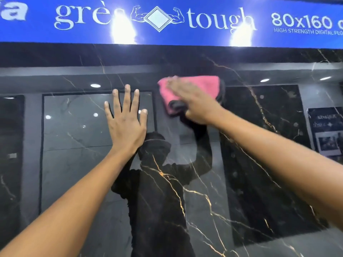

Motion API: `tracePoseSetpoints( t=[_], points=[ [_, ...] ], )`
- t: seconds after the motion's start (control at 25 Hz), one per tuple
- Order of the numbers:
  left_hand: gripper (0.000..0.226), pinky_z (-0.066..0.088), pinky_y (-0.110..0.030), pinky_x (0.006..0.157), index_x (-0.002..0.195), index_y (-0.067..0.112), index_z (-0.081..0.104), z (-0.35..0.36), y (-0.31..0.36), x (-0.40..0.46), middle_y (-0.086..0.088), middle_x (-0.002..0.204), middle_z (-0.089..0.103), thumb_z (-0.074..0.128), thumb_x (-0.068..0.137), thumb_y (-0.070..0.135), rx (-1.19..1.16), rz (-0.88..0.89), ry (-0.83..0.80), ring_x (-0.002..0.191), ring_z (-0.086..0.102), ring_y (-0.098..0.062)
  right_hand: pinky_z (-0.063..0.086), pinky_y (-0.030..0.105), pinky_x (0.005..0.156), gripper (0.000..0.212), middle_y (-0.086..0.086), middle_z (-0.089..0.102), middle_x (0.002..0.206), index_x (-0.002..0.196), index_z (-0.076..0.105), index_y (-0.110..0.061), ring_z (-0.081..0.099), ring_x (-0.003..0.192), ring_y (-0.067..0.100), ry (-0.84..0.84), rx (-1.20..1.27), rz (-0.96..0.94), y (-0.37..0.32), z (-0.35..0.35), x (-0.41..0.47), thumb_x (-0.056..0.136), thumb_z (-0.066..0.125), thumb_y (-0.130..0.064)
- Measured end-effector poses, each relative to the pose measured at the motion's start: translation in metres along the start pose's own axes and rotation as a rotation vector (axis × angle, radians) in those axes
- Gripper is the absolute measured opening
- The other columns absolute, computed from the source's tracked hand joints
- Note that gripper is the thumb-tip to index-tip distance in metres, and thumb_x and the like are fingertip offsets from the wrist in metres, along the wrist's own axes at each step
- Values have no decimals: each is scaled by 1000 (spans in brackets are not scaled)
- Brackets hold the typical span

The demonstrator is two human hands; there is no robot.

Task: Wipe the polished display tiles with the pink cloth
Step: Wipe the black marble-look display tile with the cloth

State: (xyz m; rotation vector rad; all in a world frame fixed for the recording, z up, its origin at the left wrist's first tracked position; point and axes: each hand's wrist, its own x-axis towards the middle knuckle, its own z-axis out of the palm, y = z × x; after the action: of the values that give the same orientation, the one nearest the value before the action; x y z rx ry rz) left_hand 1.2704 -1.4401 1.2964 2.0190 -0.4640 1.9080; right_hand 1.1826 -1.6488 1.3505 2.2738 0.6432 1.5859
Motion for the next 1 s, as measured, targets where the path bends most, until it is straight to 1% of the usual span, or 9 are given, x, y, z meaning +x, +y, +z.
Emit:
tracePoseSetpoints(
  t=[0.16, 0.2, 0.4, 0.48, 0.56, 0.64, 0.72, 0.88, 1.0],
  points=[
    [57, -4, -50, 119, 157, 25, 13, 1, 0, -3, 3, 164, 2, 26, 103, 41, -5, -13, 2, 151, -5, -26, 32, 34, 108, 57, 14, 51, 131, 131, 49, -5, 45, 125, 32, 425, 132, 1046, 64, -42, 20, 77, 46, -24],
    [57, -3, -50, 120, 157, 25, 13, 1, -1, -3, 3, 164, 2, 25, 103, 41, -5, -9, 4, 151, -5, -26, 32, 35, 108, 56, 14, 50, 133, 131, 48, -6, 44, 126, 30, 414, 87, 1125, 45, -41, 33, 82, 48, -31],
    [60, -1, -51, 119, 155, 22, 20, 2, -2, -2, 2, 164, 7, 18, 99, 44, 13, 1, 12, 151, 0, -27, 3, 24, 115, 77, 12, 19, 158, 151, 23, -6, 15, 147, 23, -99, 14, 41, -48, -7, 71, 77, 43, -8],
    [57, -3, -50, 119, 156, 24, 17, 1, -1, -2, 3, 164, 5, 22, 102, 43, -7, -8, 16, 151, -2, -26, 15, 28, 116, 73, 17, 36, 150, 144, 39, -3, 30, 141, 27, 109, 125, 196, 1, -28, 64, 73, 39, -21],
    [56, -5, -49, 120, 156, 25, 14, 1, 0, -3, 3, 164, 2, 26, 104, 41, -19, -13, 22, 151, -4, -25, 32, 37, 111, 69, 13, 50, 135, 132, 51, -6, 45, 127, 29, 423, 229, 752, 55, -48, 47, 72, 38, -36],
    [57, -5, -49, 119, 156, 25, 13, 1, 1, -4, 3, 164, 2, 28, 104, 40, -11, -11, 20, 151, -4, -25, 24, 40, 115, 70, 12, 38, 147, 143, 36, -5, 33, 137, 29, 404, 114, 1220, 64, -49, 46, 85, 45, -42],
    [57, -5, -49, 119, 156, 25, 13, 1, 1, -4, 3, 164, 2, 29, 104, 40, -5, -17, 15, 151, -4, -25, 16, 39, 117, 72, 15, 25, 154, 148, 24, -1, 23, 142, 29, 289, 8, 1070, 20, -33, 74, 93, 44, -42],
    [56, -3, -49, 120, 155, 24, 19, -1, 1, -2, 2, 164, 7, 26, 102, 40, -22, -19, -2, 151, -2, -25, 9, 32, 118, 76, 8, 15, 160, 153, 16, -13, 15, 147, 21, -57, 8, 212, -19, -29, 87, 86, 49, -19],
    [52, -2, -49, 120, 151, 22, 31, -6, 2, -2, 2, 163, 15, 34, 102, 38, -41, -23, -15, 151, 3, -25, 26, 38, 114, 72, 6, 32, 153, 148, 30, -32, 36, 138, 27, 114, 160, 589, 61, -61, 35, 81, 55, -28]
  ],
)
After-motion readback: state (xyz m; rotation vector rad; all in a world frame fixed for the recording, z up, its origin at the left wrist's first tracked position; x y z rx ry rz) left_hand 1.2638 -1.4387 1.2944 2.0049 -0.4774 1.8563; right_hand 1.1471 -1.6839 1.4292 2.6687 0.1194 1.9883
